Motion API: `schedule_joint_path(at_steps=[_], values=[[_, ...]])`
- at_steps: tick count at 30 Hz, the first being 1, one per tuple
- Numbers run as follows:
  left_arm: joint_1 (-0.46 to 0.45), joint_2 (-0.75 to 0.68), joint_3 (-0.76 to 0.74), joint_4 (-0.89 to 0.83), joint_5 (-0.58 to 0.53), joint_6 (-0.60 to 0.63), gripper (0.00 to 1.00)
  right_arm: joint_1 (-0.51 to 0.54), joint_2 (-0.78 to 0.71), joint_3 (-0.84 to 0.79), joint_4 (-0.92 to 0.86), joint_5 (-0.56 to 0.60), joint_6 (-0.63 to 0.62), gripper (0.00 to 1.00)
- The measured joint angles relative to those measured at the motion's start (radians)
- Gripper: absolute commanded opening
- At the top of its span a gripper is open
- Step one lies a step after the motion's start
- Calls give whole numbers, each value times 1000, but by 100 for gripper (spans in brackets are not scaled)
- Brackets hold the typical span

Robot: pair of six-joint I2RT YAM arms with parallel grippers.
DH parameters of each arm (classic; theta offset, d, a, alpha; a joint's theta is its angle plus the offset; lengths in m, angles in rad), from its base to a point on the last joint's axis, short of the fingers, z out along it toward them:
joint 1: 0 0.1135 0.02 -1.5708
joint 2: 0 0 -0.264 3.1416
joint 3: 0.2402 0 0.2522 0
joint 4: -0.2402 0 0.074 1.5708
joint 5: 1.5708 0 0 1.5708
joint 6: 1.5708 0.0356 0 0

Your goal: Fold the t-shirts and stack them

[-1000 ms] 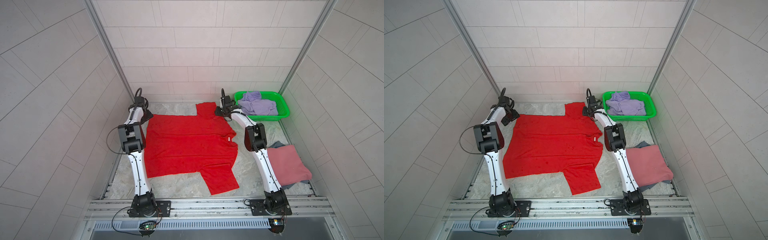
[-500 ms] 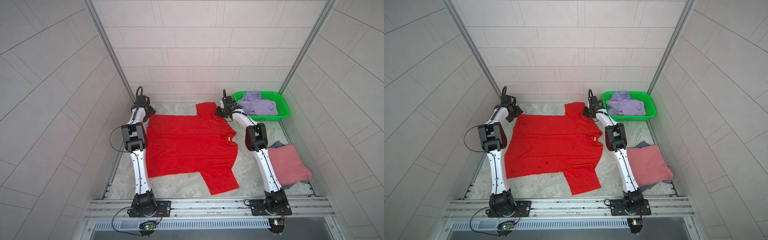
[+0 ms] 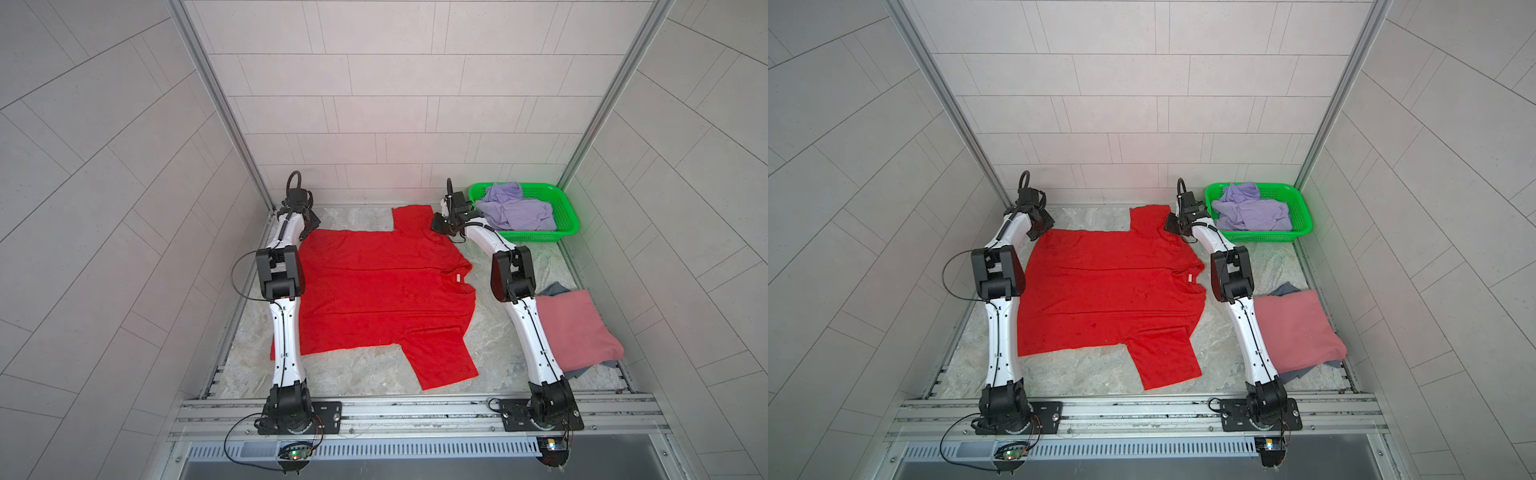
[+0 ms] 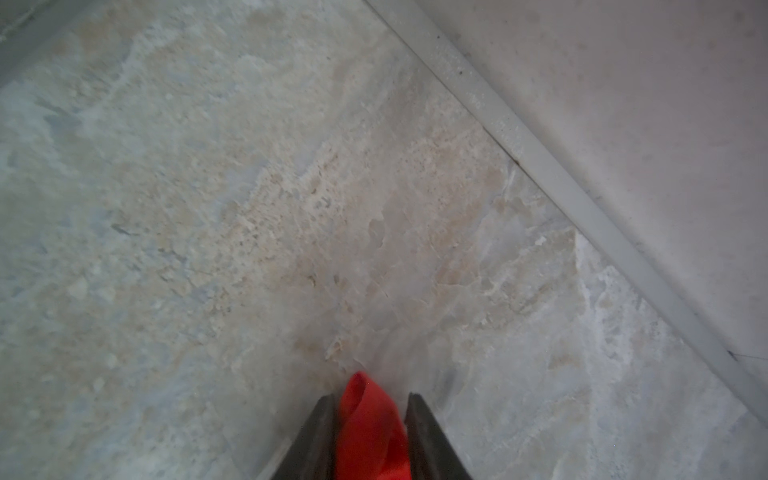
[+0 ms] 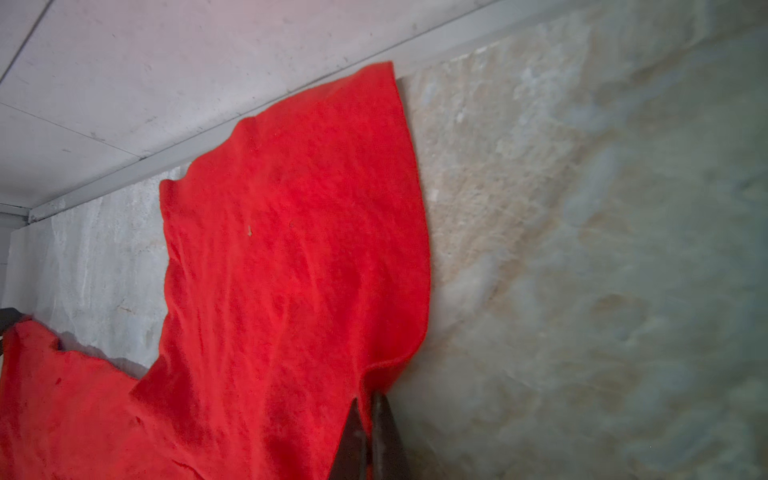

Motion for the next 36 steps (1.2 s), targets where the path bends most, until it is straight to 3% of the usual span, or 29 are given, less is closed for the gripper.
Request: schedule_joint_path(at_steps=[4, 13, 19, 24, 29, 36], values=[[2, 0, 0, -6, 2, -12, 0, -4, 0, 9, 16, 0, 1, 0], [8, -21, -21, 25, 54, -3, 0, -11, -15, 18, 45, 11, 0, 0], [8, -175, -159, 109, 114, 45, 0, -15, -114, -6, 69, 4, -22, 0], [14, -414, -404, 206, 139, 74, 0, -15, -315, -205, 87, 1, -66, 0], [36, -663, -714, 299, 120, 92, 0, -15, -550, -510, 99, 10, -114, 0], [70, -832, -1035, 297, 14, 97, 0, 25, -828, -929, 84, 61, -158, 0]])
